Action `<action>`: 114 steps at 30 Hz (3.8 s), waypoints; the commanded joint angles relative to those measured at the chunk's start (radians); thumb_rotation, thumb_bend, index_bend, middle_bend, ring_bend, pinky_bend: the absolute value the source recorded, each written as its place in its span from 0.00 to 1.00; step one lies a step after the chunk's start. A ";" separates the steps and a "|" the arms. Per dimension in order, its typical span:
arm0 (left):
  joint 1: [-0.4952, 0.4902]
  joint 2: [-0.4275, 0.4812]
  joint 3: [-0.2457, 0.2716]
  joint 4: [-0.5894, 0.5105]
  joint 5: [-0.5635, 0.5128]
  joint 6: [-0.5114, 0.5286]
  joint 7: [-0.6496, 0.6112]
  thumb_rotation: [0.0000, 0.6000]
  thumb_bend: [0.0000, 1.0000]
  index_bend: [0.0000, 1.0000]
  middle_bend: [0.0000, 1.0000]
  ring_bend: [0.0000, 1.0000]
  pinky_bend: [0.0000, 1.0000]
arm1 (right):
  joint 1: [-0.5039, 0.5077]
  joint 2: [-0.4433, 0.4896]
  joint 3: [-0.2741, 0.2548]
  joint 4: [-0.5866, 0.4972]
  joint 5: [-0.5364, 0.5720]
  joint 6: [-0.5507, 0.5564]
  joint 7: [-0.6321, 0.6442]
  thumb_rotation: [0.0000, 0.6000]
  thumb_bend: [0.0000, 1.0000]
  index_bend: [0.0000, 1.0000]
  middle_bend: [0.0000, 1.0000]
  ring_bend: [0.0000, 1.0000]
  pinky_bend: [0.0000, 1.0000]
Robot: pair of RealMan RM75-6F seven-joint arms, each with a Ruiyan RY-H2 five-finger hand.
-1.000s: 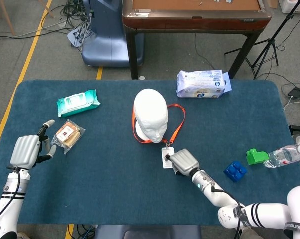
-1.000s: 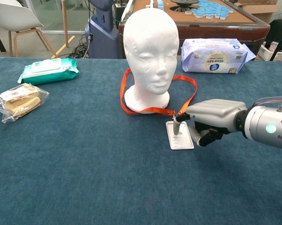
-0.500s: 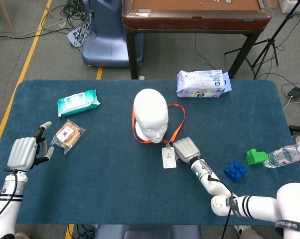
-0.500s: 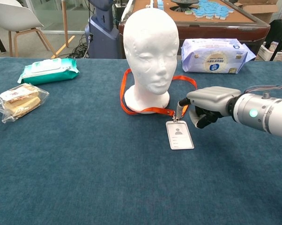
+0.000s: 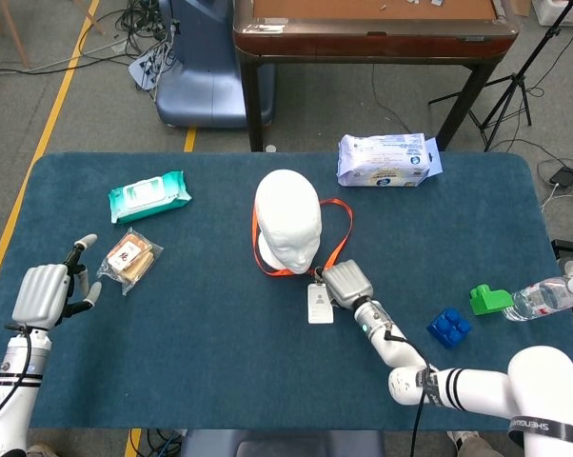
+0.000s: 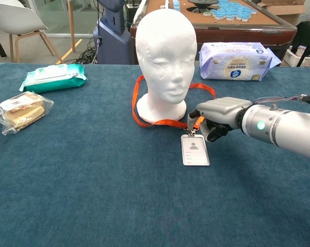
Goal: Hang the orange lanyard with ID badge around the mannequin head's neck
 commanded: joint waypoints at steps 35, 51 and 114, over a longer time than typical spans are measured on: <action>0.013 -0.006 -0.003 -0.011 0.018 -0.003 0.004 1.00 0.36 0.15 0.73 0.73 0.91 | -0.062 0.176 -0.153 -0.336 -0.142 0.052 0.038 1.00 0.83 0.29 1.00 1.00 1.00; 0.015 -0.013 -0.003 -0.015 0.017 -0.005 0.012 1.00 0.36 0.15 0.73 0.73 0.91 | -0.073 0.186 -0.176 -0.357 -0.164 0.034 0.037 1.00 0.83 0.29 1.00 1.00 1.00; 0.124 -0.040 0.052 0.080 0.122 0.157 0.018 1.00 0.36 0.18 0.66 0.58 0.82 | -0.486 0.397 -0.219 -0.360 -0.663 0.622 0.169 1.00 0.40 0.29 0.61 0.60 0.80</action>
